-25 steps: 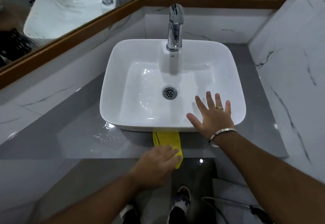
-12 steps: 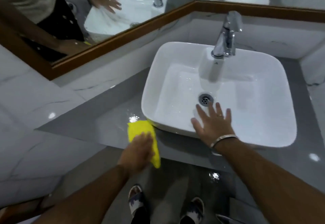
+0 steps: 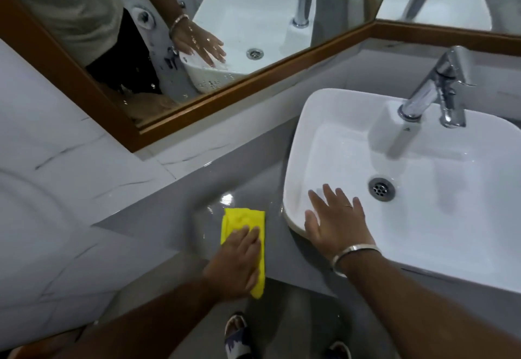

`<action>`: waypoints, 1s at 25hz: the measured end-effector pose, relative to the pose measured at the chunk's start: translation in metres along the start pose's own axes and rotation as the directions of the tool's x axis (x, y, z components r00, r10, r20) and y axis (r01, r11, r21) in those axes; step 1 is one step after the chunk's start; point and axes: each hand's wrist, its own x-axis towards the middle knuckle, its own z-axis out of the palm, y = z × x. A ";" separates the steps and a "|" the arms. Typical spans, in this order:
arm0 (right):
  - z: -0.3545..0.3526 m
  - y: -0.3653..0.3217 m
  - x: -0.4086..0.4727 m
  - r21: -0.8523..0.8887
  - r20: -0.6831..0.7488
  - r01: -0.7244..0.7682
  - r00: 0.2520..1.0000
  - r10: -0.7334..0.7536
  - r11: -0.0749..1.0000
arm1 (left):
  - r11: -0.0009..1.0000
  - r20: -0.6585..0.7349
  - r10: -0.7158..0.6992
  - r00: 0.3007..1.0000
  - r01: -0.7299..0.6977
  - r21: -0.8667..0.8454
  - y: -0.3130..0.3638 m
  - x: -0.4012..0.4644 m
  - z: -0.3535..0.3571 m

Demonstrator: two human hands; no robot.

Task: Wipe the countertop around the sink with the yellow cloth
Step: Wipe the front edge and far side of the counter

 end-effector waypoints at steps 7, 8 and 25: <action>-0.007 0.000 -0.003 -0.021 0.058 -0.008 0.998 0.009 1.000 | 0.880 -0.071 -0.468 0.881 0.457 -0.132 -0.019 0.036 0.005; -0.007 0.000 -0.002 -0.025 0.061 -0.006 0.998 0.007 1.000 | 0.811 -0.072 -0.581 0.811 0.567 -0.146 -0.014 0.032 0.005; -0.012 -0.002 -0.003 0.020 0.086 0.006 0.996 -0.008 1.000 | 0.972 -0.090 -0.199 0.976 0.185 -0.148 0.000 0.102 0.005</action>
